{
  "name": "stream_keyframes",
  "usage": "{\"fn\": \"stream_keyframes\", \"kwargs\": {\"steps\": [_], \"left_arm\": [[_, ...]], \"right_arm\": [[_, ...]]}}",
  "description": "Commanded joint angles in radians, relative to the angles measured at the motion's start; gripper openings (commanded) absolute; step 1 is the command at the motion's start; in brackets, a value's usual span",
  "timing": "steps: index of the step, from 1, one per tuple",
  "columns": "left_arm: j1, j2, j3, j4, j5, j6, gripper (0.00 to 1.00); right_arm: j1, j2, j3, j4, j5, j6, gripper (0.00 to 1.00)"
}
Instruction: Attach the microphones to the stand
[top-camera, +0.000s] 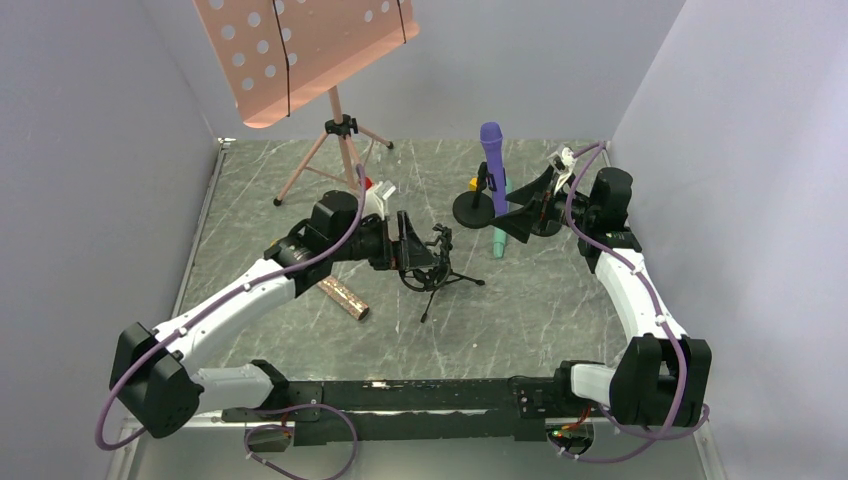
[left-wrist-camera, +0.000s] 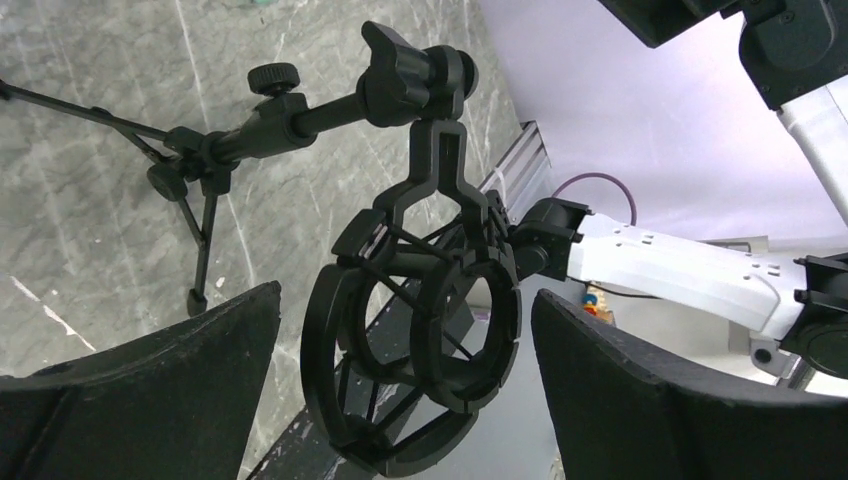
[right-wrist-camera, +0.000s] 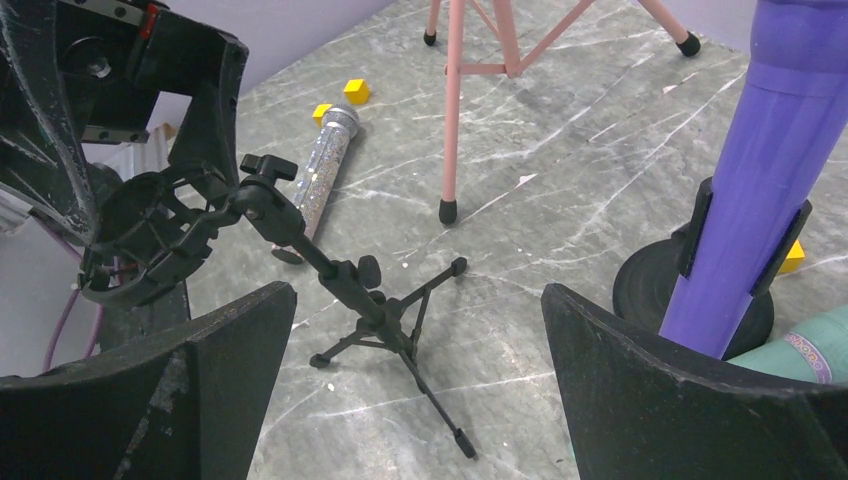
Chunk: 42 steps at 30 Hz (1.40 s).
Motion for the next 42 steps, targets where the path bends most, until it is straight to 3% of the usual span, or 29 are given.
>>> {"fn": "stream_keyframes", "kwargs": {"steps": [1,13,19,23,26,29,42], "left_arm": [[0.000,-0.075,0.054,-0.071,-0.059,0.099,0.99],[0.058,-0.345,-0.094,-0.076,-0.129,0.187,0.99],[0.207,-0.476,-0.244,-0.089,-0.250,0.088,0.99],[0.330,-0.479,-0.318,-0.174,-0.366,-0.046,0.99],[0.343,-0.420,-0.296,-0.344,-0.551,-0.185,0.98],[0.345,-0.290,-0.218,-0.488,-0.669,-0.231,0.97],[0.437,0.215,-0.037,-0.485,-0.699,-0.195,0.94]], "right_arm": [[-0.005,-0.020,0.026,0.014,-0.027,-0.020,1.00],[-0.006,-0.023,0.024,0.010,-0.030,-0.031,1.00],[-0.006,-0.029,0.026,0.001,-0.025,-0.042,1.00],[-0.006,-0.034,0.027,-0.004,-0.021,-0.051,1.00],[-0.006,-0.035,0.026,-0.006,-0.022,-0.053,1.00],[-0.006,-0.032,0.026,-0.007,-0.023,-0.053,1.00],[-0.008,-0.038,0.029,-0.020,-0.019,-0.057,1.00]]}}
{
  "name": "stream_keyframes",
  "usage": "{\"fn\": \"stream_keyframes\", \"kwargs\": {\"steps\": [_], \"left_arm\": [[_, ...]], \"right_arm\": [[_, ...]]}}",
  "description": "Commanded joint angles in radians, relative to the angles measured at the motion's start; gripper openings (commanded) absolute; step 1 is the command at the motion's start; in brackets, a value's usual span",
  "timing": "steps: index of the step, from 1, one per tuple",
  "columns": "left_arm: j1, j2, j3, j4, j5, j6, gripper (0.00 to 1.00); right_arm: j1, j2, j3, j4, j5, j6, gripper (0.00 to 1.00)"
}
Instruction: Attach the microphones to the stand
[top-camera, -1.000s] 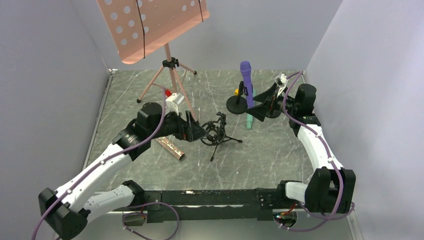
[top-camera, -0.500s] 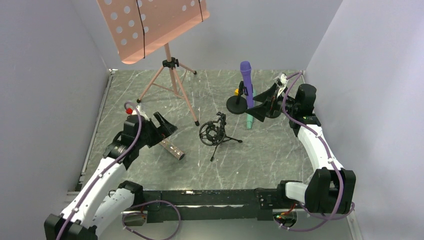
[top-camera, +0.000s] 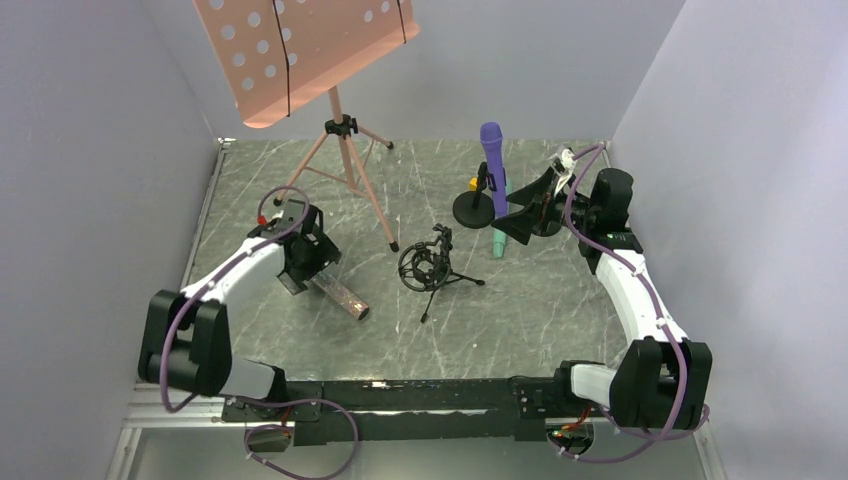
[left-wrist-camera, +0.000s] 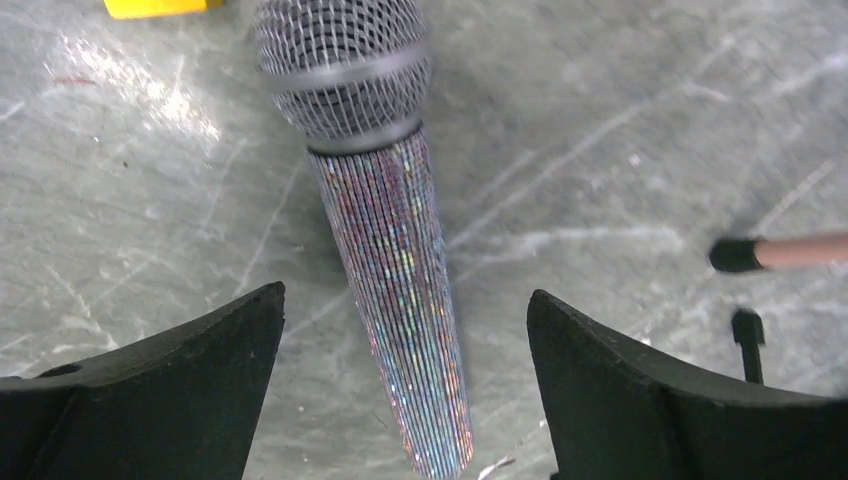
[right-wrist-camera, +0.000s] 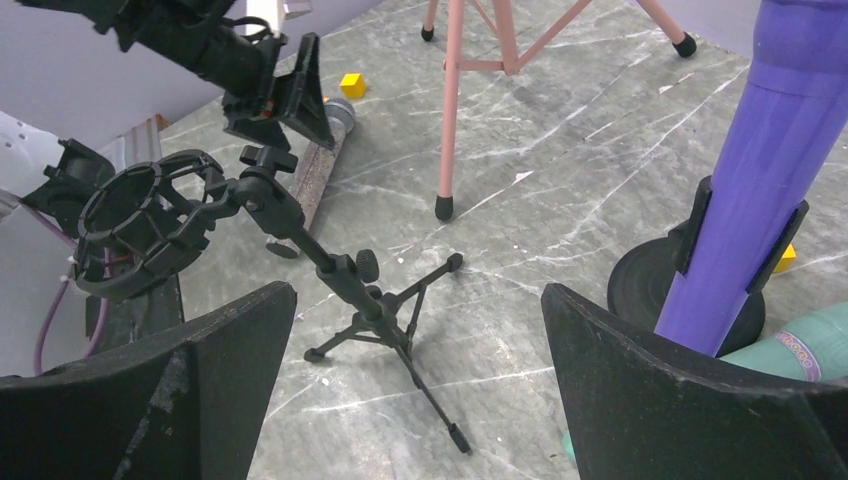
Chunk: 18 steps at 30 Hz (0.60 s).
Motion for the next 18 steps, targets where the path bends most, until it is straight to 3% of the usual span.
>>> {"fn": "stream_keyframes", "kwargs": {"steps": [1,10,18], "left_arm": [[0.034,0.111,0.086,-0.023,-0.035,0.004,0.94],[0.061,0.280,0.151,0.003,-0.004,0.020,0.81],[0.075,0.355,0.186,-0.012,0.024,0.030,0.63]], "right_arm": [[-0.007,-0.028,0.029,0.009,-0.020,-0.018,1.00],[-0.007,-0.027,0.032,-0.003,-0.021,-0.051,1.00],[-0.007,-0.024,0.034,-0.010,-0.024,-0.057,1.00]]}}
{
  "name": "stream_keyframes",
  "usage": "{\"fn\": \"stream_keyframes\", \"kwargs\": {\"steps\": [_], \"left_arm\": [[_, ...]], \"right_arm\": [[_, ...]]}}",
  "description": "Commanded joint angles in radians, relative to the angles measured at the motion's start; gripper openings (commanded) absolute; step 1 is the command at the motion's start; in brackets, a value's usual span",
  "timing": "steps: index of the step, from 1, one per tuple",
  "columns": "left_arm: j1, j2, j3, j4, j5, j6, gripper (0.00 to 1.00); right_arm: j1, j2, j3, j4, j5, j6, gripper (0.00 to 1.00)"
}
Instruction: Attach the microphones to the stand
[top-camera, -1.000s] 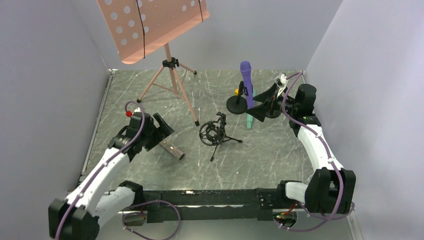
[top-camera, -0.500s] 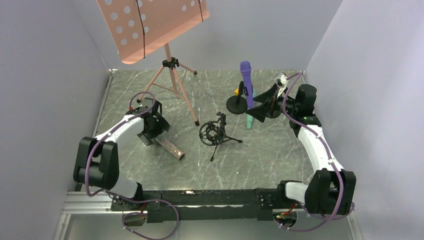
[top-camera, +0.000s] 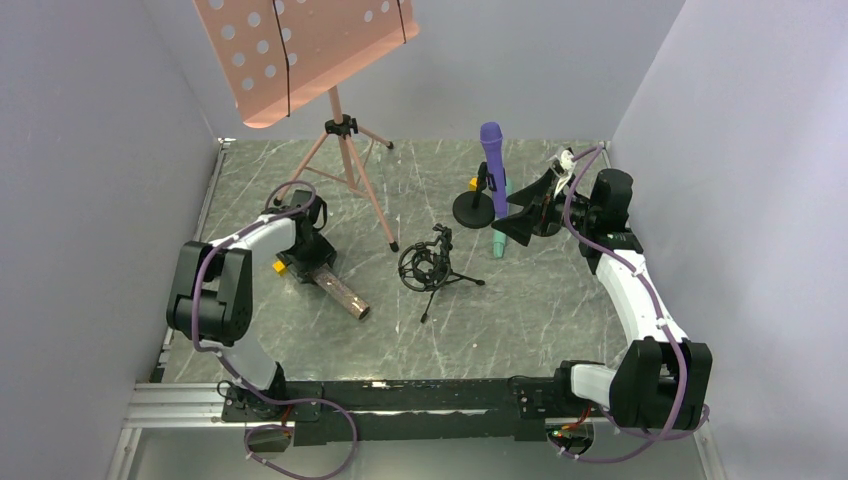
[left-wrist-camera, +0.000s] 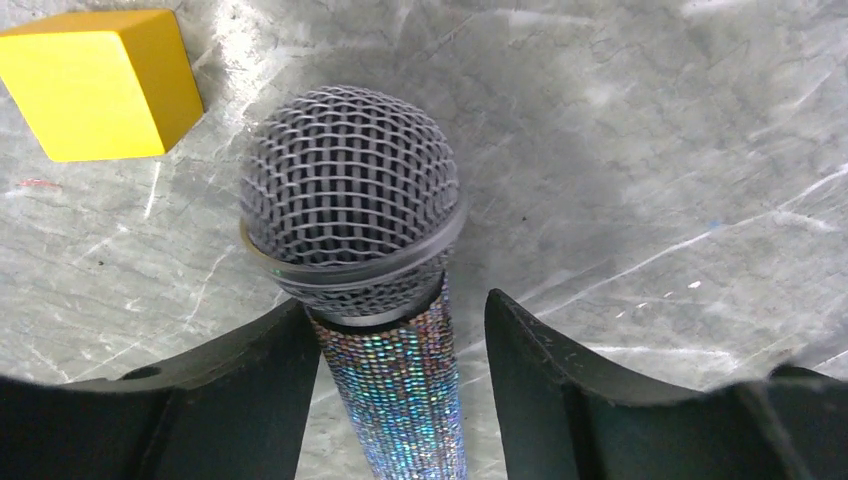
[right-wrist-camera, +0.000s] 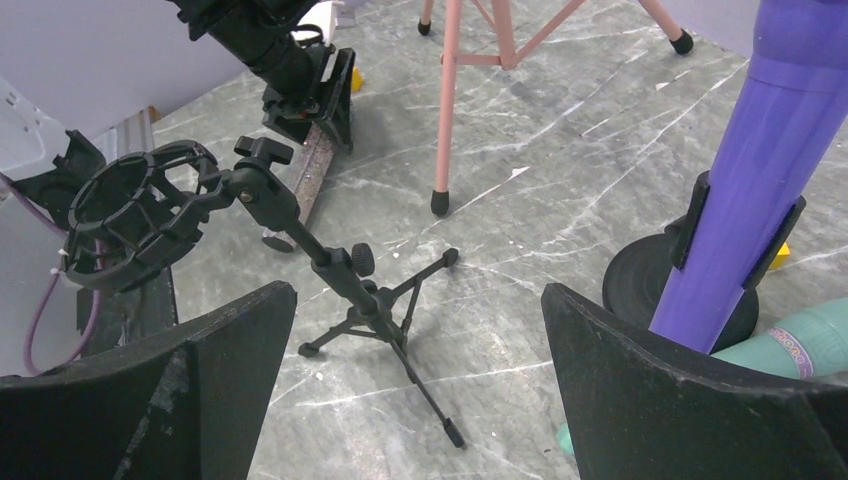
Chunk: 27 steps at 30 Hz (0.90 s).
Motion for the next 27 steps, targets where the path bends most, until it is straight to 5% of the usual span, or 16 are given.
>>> {"fn": "stream_keyframes", "kwargs": {"steps": [1,4,9,15,27], "left_arm": [[0.013,0.037,0.036,-0.004,0.025,0.007,0.62],[0.024,0.051,0.034,-0.003,0.041,0.012,0.52],[0.036,0.038,0.011,0.010,0.069,0.025,0.12],[0.040,-0.144,-0.112,0.176,0.198,0.072,0.00],[0.038,-0.670,-0.344,0.321,0.435,0.412,0.00]], "right_arm": [[-0.004,-0.021,0.034,0.014,-0.023,-0.025,1.00],[-0.004,-0.024,0.035,0.011,-0.022,-0.028,1.00],[-0.004,-0.022,0.035,0.011,-0.022,-0.030,1.00],[-0.004,-0.024,0.035,0.009,-0.020,-0.032,1.00],[-0.004,-0.025,0.031,0.016,-0.021,-0.032,1.00]]}}
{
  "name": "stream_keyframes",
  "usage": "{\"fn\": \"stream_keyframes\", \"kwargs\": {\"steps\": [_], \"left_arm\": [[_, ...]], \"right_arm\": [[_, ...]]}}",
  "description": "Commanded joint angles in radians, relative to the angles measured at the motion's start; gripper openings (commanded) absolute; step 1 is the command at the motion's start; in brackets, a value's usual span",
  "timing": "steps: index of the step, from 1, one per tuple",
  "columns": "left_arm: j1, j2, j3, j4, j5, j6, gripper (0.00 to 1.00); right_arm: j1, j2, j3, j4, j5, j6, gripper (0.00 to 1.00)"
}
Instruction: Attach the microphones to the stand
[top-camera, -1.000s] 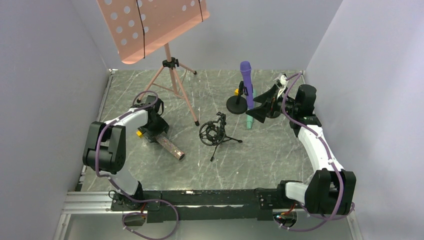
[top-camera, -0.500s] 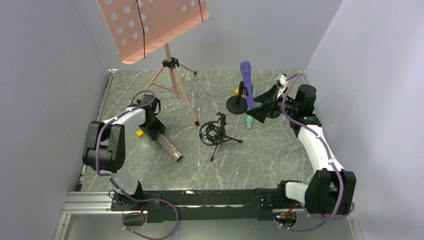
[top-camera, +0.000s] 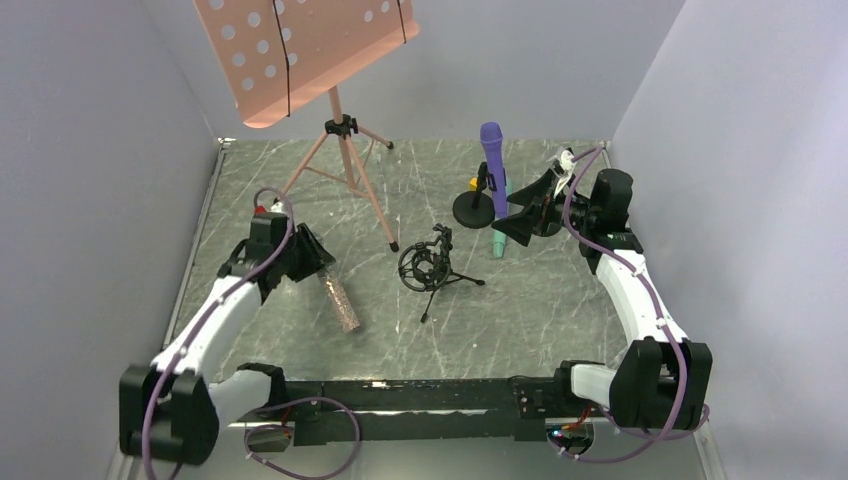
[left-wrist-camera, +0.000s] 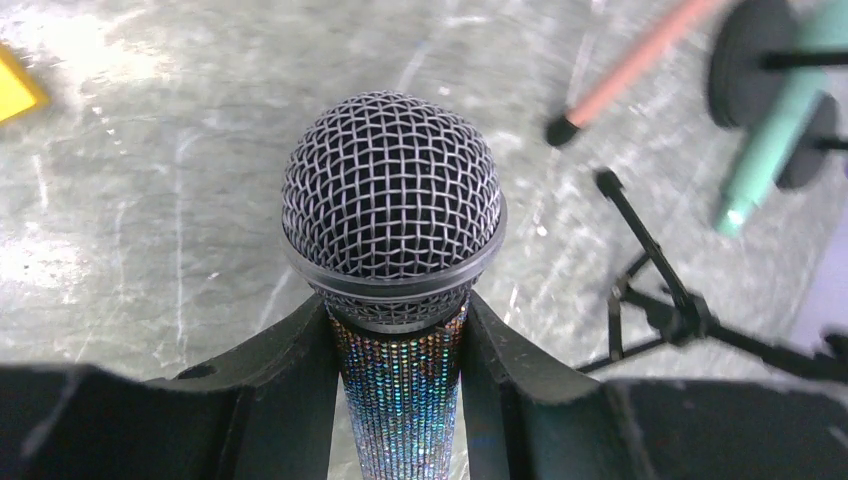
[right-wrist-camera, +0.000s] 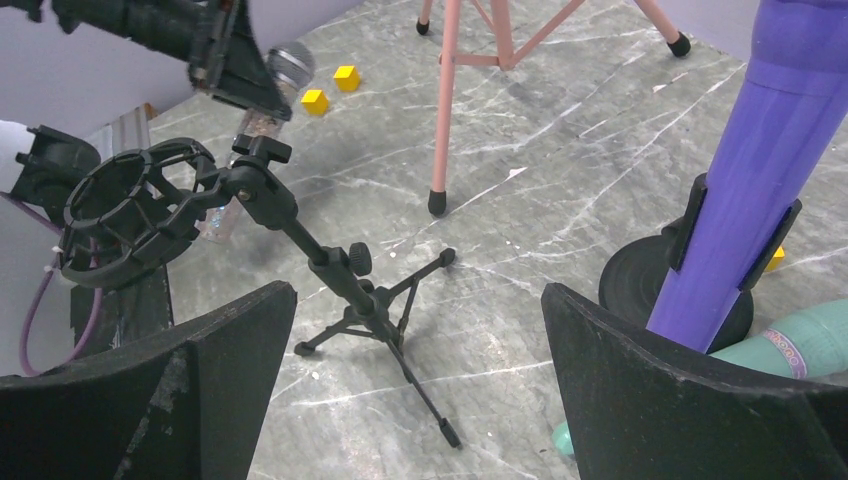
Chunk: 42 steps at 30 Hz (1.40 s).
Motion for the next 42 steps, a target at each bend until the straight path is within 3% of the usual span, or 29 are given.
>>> {"fn": "stream_keyframes", "kwargs": {"steps": [1,8,16,22,29,42], "left_arm": [[-0.003,-0.207,-0.098,0.132,0.203,0.209,0.00],[-0.003,-0.493,-0.169,0.299,0.487,0.376,0.00],[-0.012,-0.628,-0.105,0.669,0.703,0.323,0.00],[-0.126,-0.461,0.064,0.925,0.714,0.197,0.00],[-0.382,-0.229,0.311,0.899,0.603,0.313,0.00],[-0.439,-0.022,0.332,1.068,0.581,0.247,0.00]], "right_arm": [[-0.004,-0.025,0.031,0.018,-0.020,-0.015,1.00],[-0.005,-0.022,0.027,0.025,-0.017,-0.011,1.00],[-0.005,-0.018,0.023,0.032,-0.017,-0.007,1.00],[-0.005,-0.015,0.021,0.033,-0.014,-0.009,1.00],[-0.005,-0.008,0.020,0.031,-0.014,-0.016,1.00],[-0.005,-0.009,0.027,0.005,-0.021,-0.045,1.00]]}}
